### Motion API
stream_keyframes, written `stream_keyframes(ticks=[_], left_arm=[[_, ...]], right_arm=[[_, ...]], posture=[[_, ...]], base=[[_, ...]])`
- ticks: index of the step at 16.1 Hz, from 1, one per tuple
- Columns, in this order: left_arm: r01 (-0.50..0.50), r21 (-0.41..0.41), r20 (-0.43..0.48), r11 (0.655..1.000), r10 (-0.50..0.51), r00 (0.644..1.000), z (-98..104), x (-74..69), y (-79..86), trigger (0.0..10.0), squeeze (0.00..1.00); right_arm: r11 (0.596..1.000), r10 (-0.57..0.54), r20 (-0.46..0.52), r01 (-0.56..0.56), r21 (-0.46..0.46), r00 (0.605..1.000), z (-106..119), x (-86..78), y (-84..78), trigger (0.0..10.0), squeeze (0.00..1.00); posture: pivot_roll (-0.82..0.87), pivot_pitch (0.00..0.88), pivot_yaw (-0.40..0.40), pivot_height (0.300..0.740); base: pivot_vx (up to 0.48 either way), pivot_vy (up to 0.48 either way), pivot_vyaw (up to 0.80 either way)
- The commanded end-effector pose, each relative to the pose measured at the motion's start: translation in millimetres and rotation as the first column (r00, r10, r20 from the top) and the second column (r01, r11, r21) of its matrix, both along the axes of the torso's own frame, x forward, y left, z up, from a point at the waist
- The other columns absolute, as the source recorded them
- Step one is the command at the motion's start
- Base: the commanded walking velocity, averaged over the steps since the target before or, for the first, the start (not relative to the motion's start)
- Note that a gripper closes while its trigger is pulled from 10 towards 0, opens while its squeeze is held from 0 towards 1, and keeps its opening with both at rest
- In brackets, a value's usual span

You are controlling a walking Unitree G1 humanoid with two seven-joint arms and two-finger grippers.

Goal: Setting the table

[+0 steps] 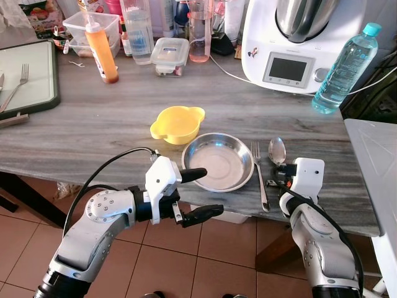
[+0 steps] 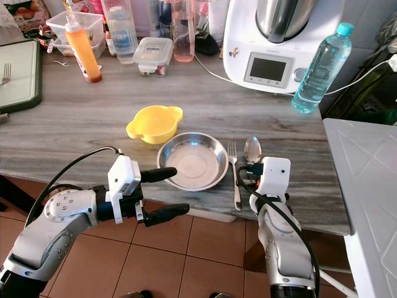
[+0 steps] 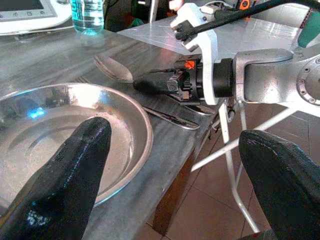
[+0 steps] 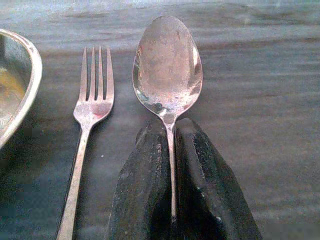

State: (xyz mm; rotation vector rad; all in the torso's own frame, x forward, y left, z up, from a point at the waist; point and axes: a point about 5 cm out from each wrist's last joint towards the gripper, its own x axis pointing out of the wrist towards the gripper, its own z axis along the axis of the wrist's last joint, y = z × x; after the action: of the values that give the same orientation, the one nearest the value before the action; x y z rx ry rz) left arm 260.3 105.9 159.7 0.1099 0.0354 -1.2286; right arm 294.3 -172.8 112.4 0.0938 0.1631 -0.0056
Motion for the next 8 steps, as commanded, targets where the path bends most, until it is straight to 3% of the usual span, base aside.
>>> stream_keyframes(ticks=[1, 8], left_arm=[[0.014, 0.019, 0.004, 1.0, -0.014, 1.0, -0.1, -3.1, -2.1, 10.0, 0.0], [0.014, 0.022, -0.002, 1.0, -0.014, 1.0, -1.3, -3.3, -0.5, 10.0, 0.0]], right_arm=[[1.0, -0.027, -0.019, 0.027, 0.008, 0.999, -5.0, 0.0, -5.6, 10.0, 0.0], [0.998, -0.06, -0.007, 0.06, 0.003, 0.998, -4.5, 0.1, -11.1, 10.0, 0.0]], posture=[[0.12, 0.165, -0.012, 0.74], [0.12, 0.169, -0.009, 0.74]], base=[[0.0, 0.0, 0.0], [0.0, 0.0, 0.0]])
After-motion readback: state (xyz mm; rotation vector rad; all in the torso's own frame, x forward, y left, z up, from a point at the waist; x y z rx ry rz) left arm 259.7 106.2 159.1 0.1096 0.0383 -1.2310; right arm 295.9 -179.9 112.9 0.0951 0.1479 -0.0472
